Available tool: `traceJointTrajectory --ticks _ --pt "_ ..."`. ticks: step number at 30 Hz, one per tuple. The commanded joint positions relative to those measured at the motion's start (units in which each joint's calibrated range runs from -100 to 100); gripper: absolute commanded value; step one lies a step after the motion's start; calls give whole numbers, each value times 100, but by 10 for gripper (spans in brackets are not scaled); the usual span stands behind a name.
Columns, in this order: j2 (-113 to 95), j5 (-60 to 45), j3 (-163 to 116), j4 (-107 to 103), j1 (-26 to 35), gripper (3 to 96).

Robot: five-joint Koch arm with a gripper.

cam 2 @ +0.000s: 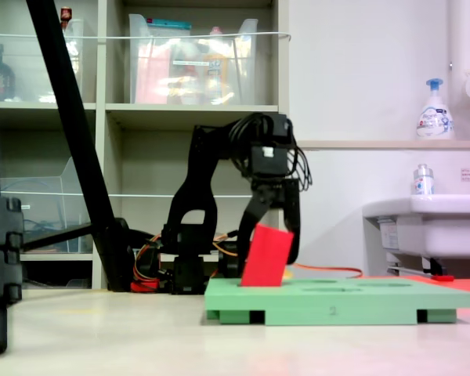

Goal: Put the square block into the corresponding hole

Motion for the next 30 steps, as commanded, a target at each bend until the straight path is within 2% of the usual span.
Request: traceJointTrajectory --ticks 1,10,13,16,20,23,30 --pt "48 -20 312 0 0 249" --pt "565 -171 391 19 -20 264" --pt "733 -176 391 48 -29 419" --pt "844 -176 381 106 -24 621" --pt "858 -181 351 106 -73 734" --pt "733 -186 361 106 -78 858" --pt "-888 -186 361 87 -59 873"
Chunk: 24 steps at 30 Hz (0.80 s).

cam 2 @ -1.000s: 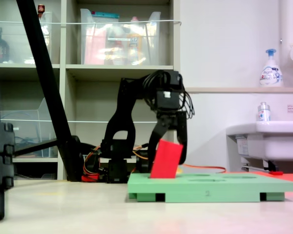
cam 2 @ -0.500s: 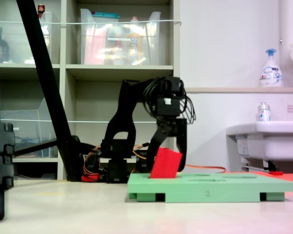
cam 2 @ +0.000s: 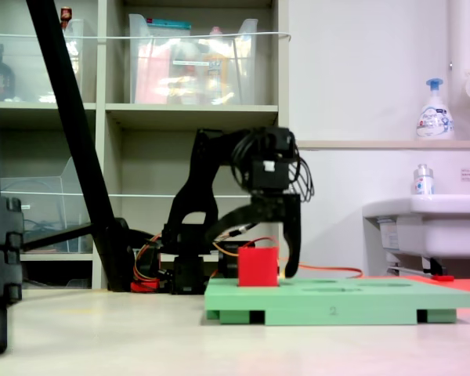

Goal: Put the square block into the corresponding hole

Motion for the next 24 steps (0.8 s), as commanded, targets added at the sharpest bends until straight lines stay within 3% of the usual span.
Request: traceJointTrajectory --ticks 1,7,11,12,16,21,24 --pt "-1759 -24 156 28 -10 872" --pt "-4734 -542 156 18 -88 869" --pt "-7066 -2369 -153 9 -264 861" --pt "-7513 -2647 -253 9 -283 828" --pt "-9357 -3814 -1150 683 -928 535" --pt "-10698 -5094 -4590 3263 -1094 522" --pt "-10698 -5084 -5517 3379 -1319 522"
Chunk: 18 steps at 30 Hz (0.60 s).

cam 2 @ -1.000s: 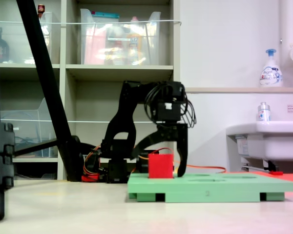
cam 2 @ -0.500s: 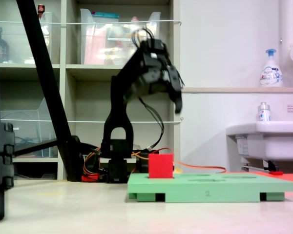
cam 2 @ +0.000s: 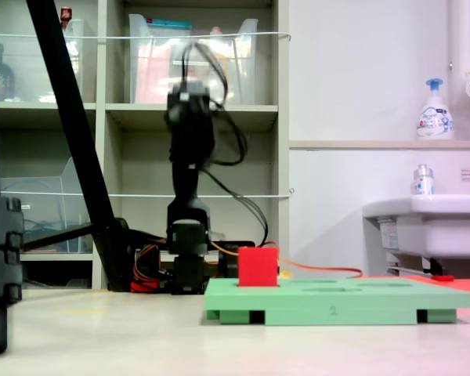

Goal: Put the square block into the corresponding hole

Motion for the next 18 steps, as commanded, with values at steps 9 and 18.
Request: traceJointTrajectory --ticks 9,18 --pt "-123 -151 -4393 3376 -59 535" --pt "-123 -156 -7563 6438 -29 530"
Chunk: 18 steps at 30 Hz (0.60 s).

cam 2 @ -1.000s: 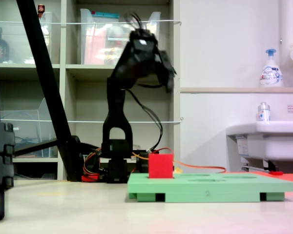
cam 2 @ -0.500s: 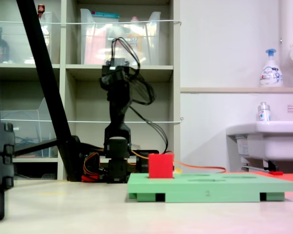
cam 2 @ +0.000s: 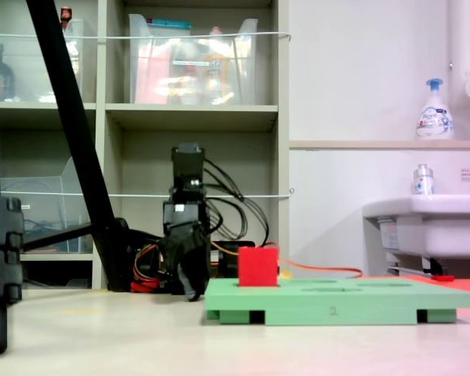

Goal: Put the square block into the corresponding hole

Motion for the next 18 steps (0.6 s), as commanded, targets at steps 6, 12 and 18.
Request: traceJointTrajectory --ticks 6,12,18 --pt "-55 -337 -1725 3599 24 490" --pt "-55 -469 -1725 2212 24 491" --pt "-55 -464 -1725 2270 15 493"
